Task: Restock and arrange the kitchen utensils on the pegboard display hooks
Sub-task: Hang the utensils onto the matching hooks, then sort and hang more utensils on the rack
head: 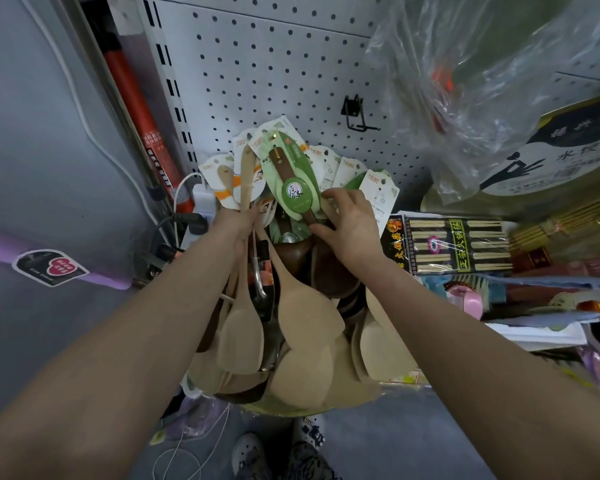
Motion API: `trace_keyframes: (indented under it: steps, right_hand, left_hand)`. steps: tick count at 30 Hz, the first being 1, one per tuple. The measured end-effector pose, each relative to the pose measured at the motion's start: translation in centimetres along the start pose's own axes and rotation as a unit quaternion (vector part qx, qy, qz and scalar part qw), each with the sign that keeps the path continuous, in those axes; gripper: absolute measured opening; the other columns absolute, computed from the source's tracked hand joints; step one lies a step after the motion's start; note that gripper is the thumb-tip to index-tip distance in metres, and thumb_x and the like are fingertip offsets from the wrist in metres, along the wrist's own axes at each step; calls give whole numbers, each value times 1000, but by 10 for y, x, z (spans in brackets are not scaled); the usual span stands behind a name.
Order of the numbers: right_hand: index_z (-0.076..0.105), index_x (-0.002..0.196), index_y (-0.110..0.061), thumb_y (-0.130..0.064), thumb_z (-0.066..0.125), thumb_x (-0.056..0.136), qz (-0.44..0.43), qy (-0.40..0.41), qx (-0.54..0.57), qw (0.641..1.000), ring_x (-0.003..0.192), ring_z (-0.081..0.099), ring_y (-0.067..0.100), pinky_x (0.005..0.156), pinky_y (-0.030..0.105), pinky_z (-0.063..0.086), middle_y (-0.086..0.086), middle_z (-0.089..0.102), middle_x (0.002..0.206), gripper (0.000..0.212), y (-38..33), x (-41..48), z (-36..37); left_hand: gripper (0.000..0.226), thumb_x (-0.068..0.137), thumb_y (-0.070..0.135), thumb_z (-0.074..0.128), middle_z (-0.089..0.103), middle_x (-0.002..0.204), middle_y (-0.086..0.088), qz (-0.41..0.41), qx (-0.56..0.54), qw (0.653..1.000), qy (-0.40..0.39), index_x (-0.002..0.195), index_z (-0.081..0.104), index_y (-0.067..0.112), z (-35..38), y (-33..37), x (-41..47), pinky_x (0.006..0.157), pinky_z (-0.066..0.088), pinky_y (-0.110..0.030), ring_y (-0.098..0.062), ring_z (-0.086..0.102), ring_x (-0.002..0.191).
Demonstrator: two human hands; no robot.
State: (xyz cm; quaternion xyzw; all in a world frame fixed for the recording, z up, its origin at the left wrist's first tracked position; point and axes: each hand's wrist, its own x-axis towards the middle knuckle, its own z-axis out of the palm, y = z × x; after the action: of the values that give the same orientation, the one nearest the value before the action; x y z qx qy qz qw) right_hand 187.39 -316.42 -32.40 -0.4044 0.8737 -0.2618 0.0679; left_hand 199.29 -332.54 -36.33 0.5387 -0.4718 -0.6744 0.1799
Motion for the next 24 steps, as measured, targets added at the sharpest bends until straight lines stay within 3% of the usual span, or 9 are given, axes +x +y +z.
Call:
trace_keyframes:
  steps: [4,8,15,24]
  right_hand:
    - [58,129,-15,-27,79,79,-4,3,0,1000,117,46,29,99,33,37,12,49,126,55,0,-9,0]
    - [58,128,-16,-26,78,80,-7,14,7,1000,114,48,27,97,36,42,10,50,123,53,-5,-16,2]
    - [58,127,-15,-22,78,80,-16,29,23,999,113,49,26,95,31,40,10,52,122,51,-12,-25,0]
    - [56,129,-17,-22,77,81,-4,16,18,1000,113,51,24,90,28,41,8,53,123,52,-15,-40,-5]
  left_hand:
    - [30,94,12,59,64,101,-15,-9,33,999,0,121,61,1,-2,-4,-11,78,54,-39,-29,62,90]
    - [30,91,13,62,66,105,-16,-6,76,997,9,119,62,3,-7,-2,-18,87,55,-44,-31,65,96]
    - [23,88,14,66,67,102,-17,3,139,990,12,108,65,4,-17,-2,-29,88,55,-46,-31,66,94]
    - [35,92,2,57,62,114,-14,38,264,964,16,127,58,5,-35,-8,-52,91,52,-42,-32,60,102]
